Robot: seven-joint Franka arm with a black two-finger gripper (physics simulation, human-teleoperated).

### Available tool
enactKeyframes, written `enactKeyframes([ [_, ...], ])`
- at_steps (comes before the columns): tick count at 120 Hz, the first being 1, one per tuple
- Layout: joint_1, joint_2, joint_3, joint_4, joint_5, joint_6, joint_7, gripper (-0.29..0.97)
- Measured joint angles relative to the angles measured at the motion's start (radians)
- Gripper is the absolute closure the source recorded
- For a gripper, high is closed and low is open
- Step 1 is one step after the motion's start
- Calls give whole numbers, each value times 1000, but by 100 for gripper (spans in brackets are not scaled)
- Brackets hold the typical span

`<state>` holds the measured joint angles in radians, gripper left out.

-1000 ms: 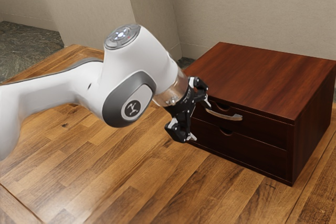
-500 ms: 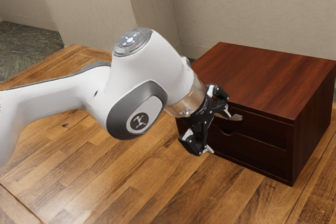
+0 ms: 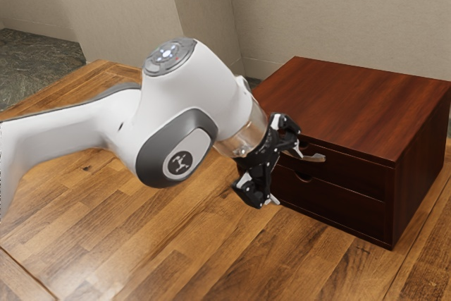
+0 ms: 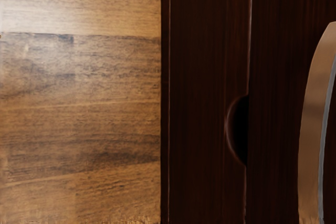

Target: Pull the drawer handle with one arm to open the drawer

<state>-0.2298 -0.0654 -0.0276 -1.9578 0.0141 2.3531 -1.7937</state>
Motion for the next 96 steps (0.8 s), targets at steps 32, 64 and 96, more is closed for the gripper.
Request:
enactKeyframes([
  [32,28,15,13,3,-1,1,12,1],
  [64,35,50,13,29,4,1,32,1],
  [96,38,66,13,66,8,1,53,1],
])
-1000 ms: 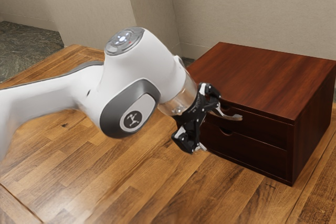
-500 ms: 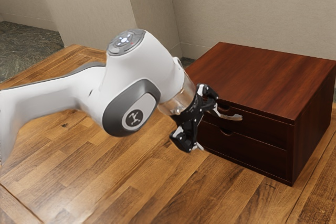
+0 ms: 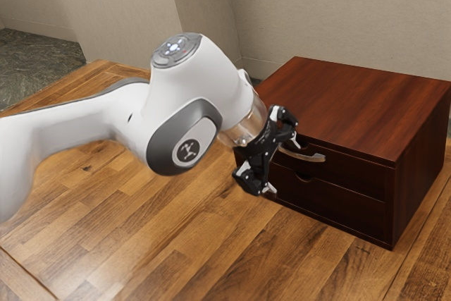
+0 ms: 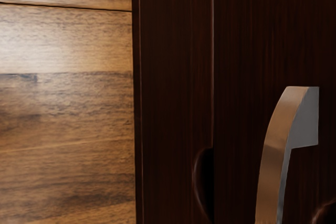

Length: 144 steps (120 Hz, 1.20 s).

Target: Pull the drawer handle with one arm to open the drawer

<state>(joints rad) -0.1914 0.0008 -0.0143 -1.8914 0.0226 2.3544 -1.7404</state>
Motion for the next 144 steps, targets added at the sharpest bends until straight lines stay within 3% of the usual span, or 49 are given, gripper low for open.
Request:
enactKeyframes([
  [38,4,22,-1,18,-4,0,27,2],
  [68,3,21,0,18,-4,-1,45,35],
  [116,5,-16,-6,-31,-13,-5,60,61],
  [144,-14,-108,4,-137,-15,-14,57,67],
])
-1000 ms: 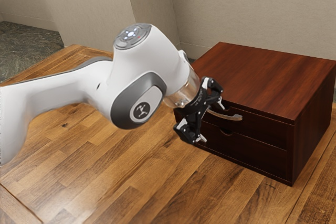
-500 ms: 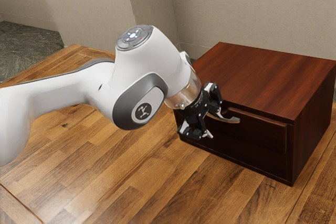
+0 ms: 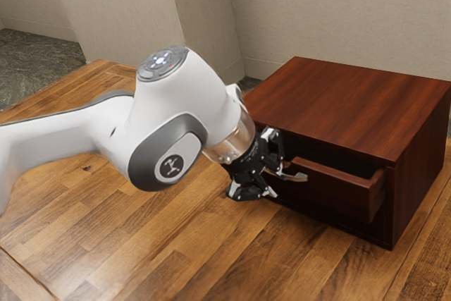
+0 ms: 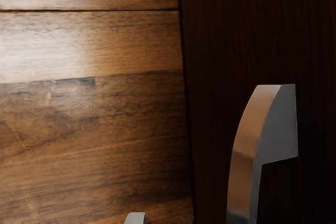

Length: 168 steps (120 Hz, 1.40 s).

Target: Pull the drawer handle with one arm to open the drawer

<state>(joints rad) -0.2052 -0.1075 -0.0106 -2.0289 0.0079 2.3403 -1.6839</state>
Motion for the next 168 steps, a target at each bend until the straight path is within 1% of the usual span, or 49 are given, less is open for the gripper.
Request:
enactKeyframes([
  [20,2,-58,0,-53,5,4,-11,70],
  [37,9,-139,-5,-127,9,10,-24,70],
  [63,6,-202,-8,-192,19,15,-45,71],
  [80,6,-204,-9,-197,22,16,-57,71],
  [93,7,-183,-9,-192,18,17,-61,71],
  [117,10,-181,-9,-194,-1,21,-62,70],
  [155,8,-287,-11,-282,-1,41,-81,72],
  [159,26,-298,-11,-291,-3,43,-84,72],
  [168,28,-314,-12,-304,-8,45,-88,72],
])
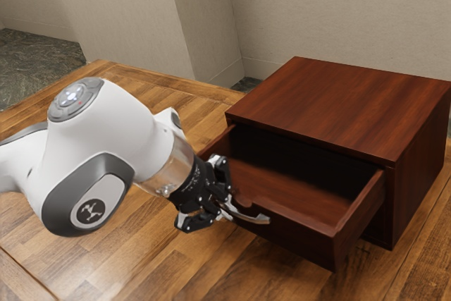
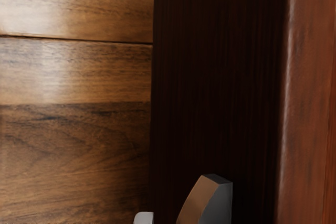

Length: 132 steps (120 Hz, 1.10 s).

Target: Pull the drawer handle with one arm to open the drawer

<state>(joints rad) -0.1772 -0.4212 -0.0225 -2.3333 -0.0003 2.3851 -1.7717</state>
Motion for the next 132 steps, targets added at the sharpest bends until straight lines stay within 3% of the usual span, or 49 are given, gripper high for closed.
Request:
enactKeyframes([
  [5,0,-4,0,-3,-1,1,-2,70],
  [28,52,-33,-51,0,-1,32,-24,27],
  [35,76,-55,-79,9,-5,24,-32,36],
  [53,115,-127,-156,71,78,-2,-81,16],
  [63,134,-117,-176,211,116,-64,-105,12],
  [78,235,40,-184,625,116,-316,-116,8],
  [94,250,76,-123,666,58,-541,-106,7],
  [110,173,94,31,621,44,-672,-99,6],
  [132,166,97,53,561,45,-772,-83,3],
])
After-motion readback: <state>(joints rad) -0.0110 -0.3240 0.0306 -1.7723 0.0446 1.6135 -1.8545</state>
